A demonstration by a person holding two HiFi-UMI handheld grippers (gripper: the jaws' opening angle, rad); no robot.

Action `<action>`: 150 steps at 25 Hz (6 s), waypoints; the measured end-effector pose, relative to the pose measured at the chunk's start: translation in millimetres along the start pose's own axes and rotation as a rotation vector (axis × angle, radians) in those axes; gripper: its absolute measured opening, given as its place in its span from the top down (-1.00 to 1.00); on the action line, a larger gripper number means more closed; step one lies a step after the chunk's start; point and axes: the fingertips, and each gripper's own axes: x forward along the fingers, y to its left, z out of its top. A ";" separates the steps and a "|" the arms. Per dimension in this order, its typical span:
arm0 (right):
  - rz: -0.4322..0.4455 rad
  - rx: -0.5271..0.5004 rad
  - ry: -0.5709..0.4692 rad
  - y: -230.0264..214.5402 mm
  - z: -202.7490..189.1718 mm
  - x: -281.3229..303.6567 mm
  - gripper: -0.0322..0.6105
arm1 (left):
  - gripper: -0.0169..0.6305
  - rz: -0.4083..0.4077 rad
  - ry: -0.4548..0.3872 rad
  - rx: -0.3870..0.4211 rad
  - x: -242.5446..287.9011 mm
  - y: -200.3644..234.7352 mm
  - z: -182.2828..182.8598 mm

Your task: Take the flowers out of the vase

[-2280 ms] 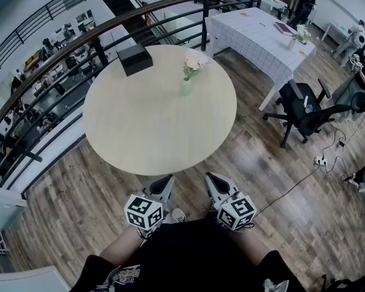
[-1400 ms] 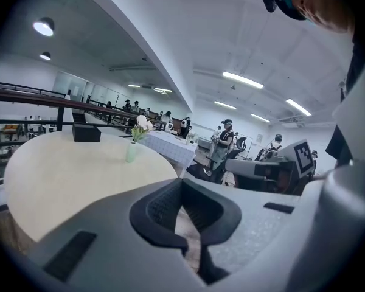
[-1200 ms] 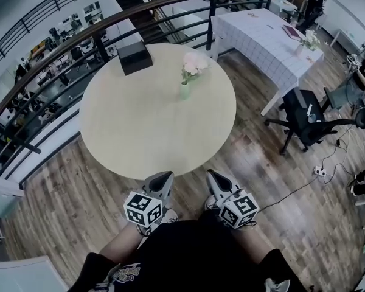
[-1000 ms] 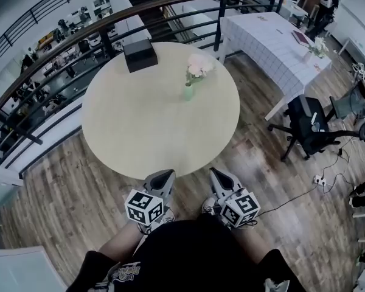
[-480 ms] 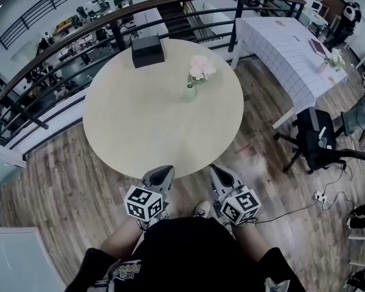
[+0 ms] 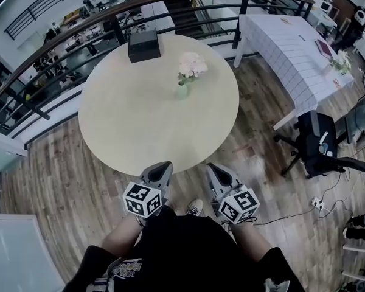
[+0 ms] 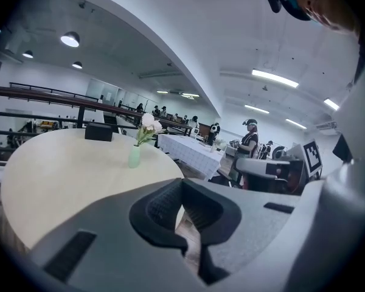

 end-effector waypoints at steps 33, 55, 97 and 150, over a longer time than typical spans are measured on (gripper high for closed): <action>-0.112 -0.003 0.004 -74.5 37.6 130.2 0.83 | 0.93 -0.045 0.013 0.015 93.6 109.4 57.2; -0.088 -0.058 0.082 -121.9 37.5 221.3 0.83 | 0.92 0.003 -0.020 0.039 169.6 176.2 75.5; 0.026 0.062 0.152 -226.0 -9.9 338.4 0.26 | 0.18 0.073 0.062 0.258 354.0 230.4 49.4; 0.126 -0.099 -0.059 -193.4 90.8 353.5 0.64 | 0.21 0.080 0.099 0.266 343.7 230.4 44.9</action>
